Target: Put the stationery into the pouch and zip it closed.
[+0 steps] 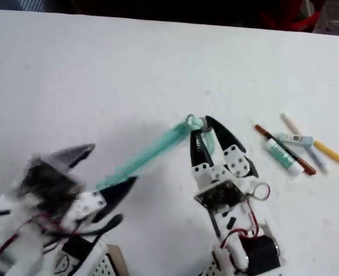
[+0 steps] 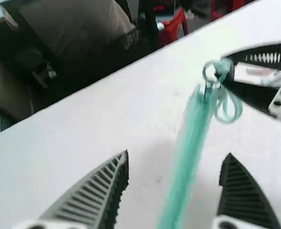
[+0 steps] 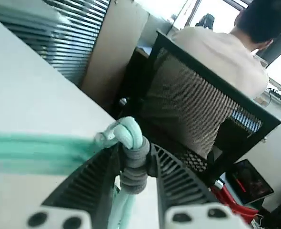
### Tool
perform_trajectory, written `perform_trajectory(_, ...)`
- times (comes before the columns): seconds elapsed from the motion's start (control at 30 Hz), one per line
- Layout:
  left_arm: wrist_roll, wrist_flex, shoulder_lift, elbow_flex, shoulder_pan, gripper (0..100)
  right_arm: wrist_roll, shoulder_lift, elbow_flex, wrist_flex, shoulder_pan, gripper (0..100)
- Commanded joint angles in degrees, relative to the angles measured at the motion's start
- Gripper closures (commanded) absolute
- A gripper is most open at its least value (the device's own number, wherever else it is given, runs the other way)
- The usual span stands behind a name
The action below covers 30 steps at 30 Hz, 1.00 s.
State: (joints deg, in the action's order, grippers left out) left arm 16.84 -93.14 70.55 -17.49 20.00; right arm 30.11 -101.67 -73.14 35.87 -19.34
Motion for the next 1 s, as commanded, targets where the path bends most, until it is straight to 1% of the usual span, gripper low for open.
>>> perform_trajectory(0.0, 4.3, 4.9, 0.0, -12.0, -0.5, 69, -3.8, -0.4, 7.7, 0.8, 0.5, 98.1)
perform_trajectory(0.1, 5.5, 8.4, 0.0, -15.8, -1.5, 69, -5.3, 0.5, 10.9, 1.7, -1.1, 98.1)
perform_trajectory(0.17, 5.1, 11.1, 0.0, -14.6, -2.3, 69, -5.1, 3.1, 12.5, 1.5, -3.6, 98.1)
perform_trajectory(0.23, 5.1, 12.7, 0.0, -12.5, -1.8, 69, -5.0, 6.9, 14.8, 1.4, -5.3, 98.1)
perform_trajectory(0.3, 4.7, 14.4, -0.2, -11.4, 0.4, 69, -5.4, 11.1, 18.2, 1.6, -6.5, 98.1)
perform_trajectory(0.4, 1.1, 17.9, -0.3, -12.7, 5.6, 69, -5.5, 16.0, 22.4, 3.0, -9.2, 98.1)
perform_trajectory(0.5, -1.0, 20.8, -0.3, -13.9, 10.2, 69, -5.5, 17.5, 23.5, 3.6, -11.5, 98.1)
perform_trajectory(0.63, -1.0, 24.7, -0.3, -17.5, 10.5, 70, -5.5, 14.7, 24.1, 4.9, -12.0, 98.1)
perform_trajectory(0.7, -1.0, 25.5, -0.3, -19.4, 10.4, 76, -5.4, 13.1, 24.9, 5.6, -11.8, 98.1)
perform_trajectory(0.83, -0.8, 27.7, -0.2, -21.7, 10.9, 98, -5.0, 12.7, 26.6, 5.2, -11.5, 98.1)
perform_trajectory(0.9, -1.1, 29.1, -0.1, -22.6, 10.5, 97, -4.9, 13.9, 27.7, 5.2, -11.4, 98.1)
perform_trajectory(0.97, -1.3, 30.0, -0.1, -23.0, 10.5, 98, -4.9, 15.5, 28.7, 5.1, -9.5, 98.1)
